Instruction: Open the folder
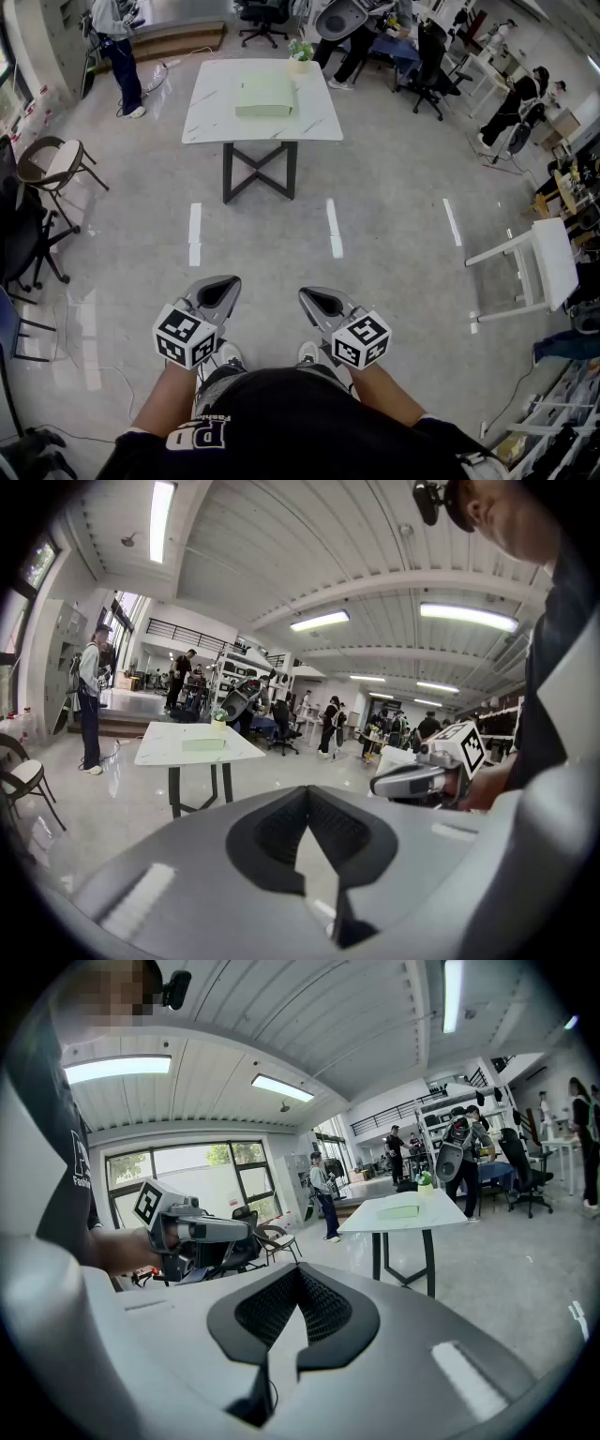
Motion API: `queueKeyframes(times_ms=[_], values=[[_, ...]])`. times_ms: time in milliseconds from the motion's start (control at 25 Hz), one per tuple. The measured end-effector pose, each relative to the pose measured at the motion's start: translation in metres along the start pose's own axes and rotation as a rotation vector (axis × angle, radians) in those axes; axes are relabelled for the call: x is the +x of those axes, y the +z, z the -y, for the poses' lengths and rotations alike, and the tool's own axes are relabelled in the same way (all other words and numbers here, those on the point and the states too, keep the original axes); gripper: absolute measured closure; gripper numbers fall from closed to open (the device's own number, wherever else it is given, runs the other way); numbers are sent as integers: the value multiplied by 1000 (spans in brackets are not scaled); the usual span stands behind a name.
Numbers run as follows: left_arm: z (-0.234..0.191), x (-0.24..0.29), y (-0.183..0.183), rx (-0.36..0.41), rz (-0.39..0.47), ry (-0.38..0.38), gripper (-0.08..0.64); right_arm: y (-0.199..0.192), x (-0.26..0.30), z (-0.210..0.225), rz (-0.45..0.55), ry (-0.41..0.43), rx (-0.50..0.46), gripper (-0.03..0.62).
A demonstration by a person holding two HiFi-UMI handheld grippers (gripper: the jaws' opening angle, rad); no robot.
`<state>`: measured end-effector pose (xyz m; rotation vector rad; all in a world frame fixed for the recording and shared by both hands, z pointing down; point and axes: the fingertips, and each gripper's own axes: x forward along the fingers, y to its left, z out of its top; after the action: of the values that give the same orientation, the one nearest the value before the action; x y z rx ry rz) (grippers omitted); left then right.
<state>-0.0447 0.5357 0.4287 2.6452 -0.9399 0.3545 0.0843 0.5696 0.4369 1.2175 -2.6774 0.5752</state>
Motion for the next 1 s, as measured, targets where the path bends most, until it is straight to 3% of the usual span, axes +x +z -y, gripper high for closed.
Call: queueKeyframes(times_ms=[320,480,720,1000], values=[[-8,0,7,6,17,-2,511,4,12,-5,-1,12,-25,595],[-13,-1,7,10,15,-7,511,9,15,-4,33,3,11,595],[-23,-7,1,-70,18,-24,511,7,32,-13,10,-18,31,595],[-46,-32,4,-11,36,-43,511,17,59,-34,38,-21,32,595]])
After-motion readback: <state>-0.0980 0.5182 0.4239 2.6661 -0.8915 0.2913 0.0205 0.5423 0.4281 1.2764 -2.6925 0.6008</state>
